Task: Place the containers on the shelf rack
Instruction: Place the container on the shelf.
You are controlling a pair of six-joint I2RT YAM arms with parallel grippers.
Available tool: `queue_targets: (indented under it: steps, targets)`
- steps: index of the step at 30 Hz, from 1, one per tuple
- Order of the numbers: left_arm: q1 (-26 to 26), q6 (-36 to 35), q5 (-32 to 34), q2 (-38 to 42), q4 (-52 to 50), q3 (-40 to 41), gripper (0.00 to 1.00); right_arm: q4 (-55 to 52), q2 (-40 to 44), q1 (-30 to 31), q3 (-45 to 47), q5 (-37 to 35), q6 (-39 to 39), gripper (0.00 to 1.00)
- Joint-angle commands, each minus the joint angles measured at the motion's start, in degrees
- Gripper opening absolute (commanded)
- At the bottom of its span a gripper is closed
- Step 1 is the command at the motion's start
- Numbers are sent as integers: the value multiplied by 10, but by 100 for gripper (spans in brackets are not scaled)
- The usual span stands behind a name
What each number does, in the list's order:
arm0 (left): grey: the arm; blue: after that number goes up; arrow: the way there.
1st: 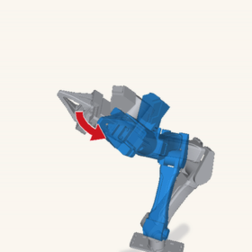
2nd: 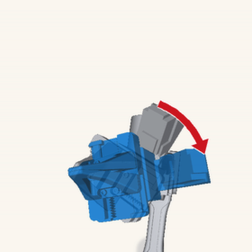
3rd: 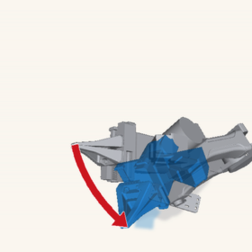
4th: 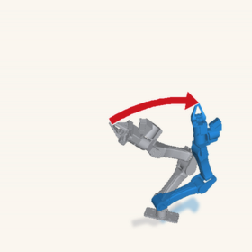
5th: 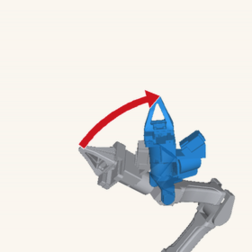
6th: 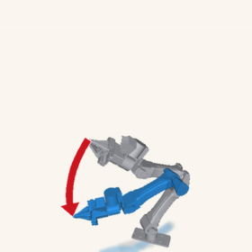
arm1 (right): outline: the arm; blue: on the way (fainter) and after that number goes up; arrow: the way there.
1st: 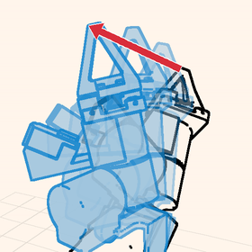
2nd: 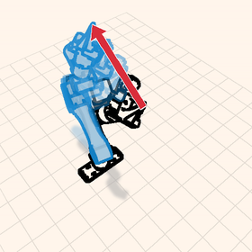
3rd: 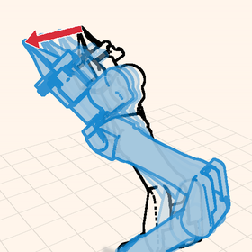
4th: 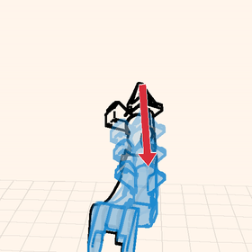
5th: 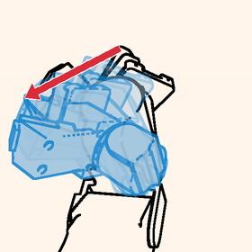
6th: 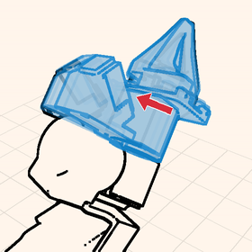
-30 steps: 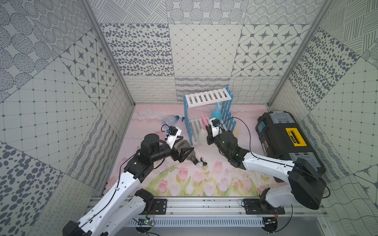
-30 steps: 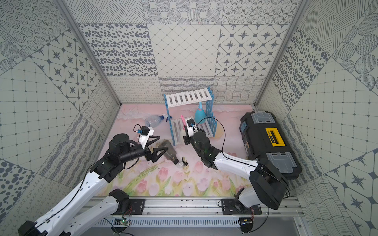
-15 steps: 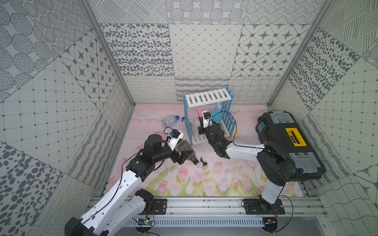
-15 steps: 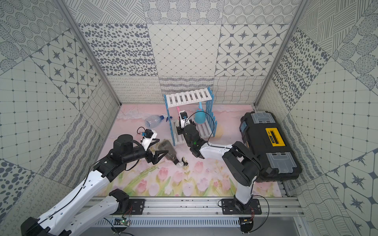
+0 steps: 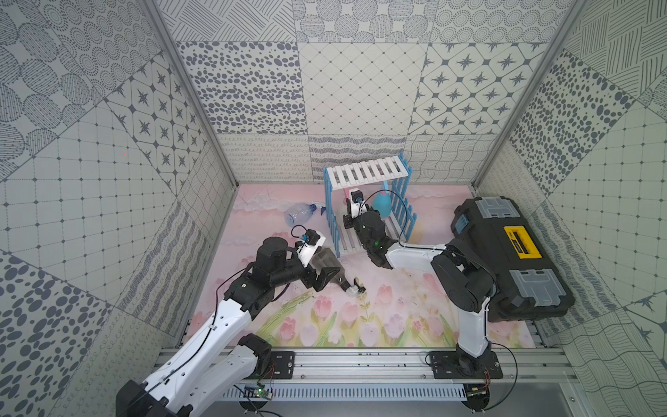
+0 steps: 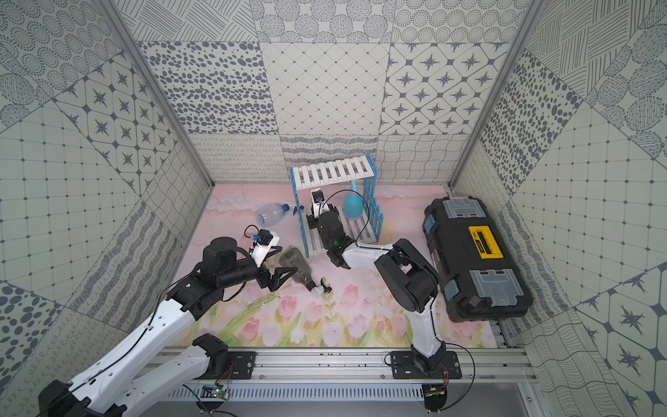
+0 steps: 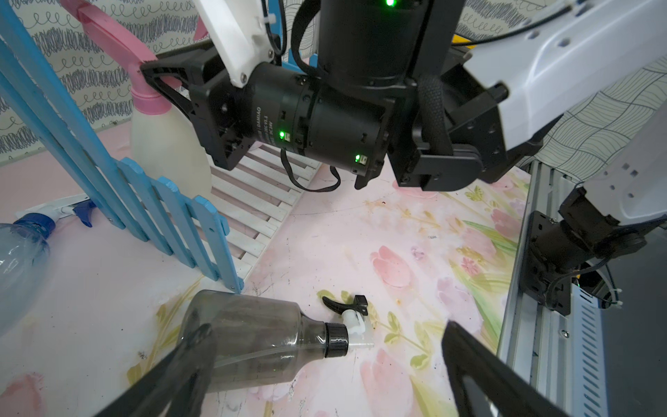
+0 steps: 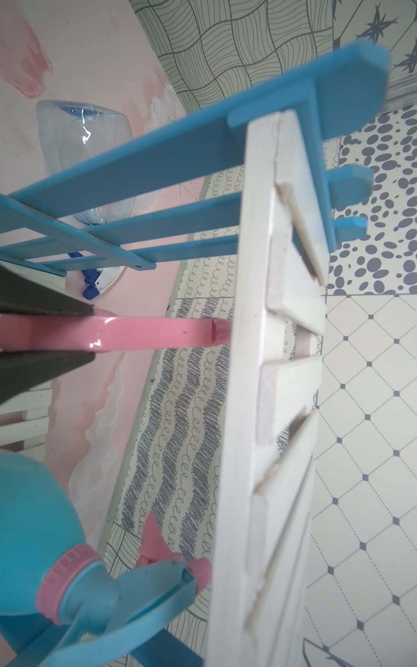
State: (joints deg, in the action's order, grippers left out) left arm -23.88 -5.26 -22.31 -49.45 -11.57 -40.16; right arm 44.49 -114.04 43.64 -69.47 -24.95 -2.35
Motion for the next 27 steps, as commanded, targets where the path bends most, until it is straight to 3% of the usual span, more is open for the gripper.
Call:
queue_targets:
  steps: [1,10,12,17,27]
  targets:
    - [2,-17,-4,-5,0,-1,99,-11,-20,-3,-27,2,9,0]
    - [3,-18,-5,-3,-2,-2,99,-68,-44,-3,-65,5,22,0]
    - [2,-19,-5,-3,-3,-2,99,-75,-45,-3,-68,5,23,12]
    - [2,-22,5,-4,-7,-4,99,-95,-45,-3,-79,8,19,24]
    - [2,-24,8,-4,-8,-4,99,-104,-43,-4,-84,10,13,37]
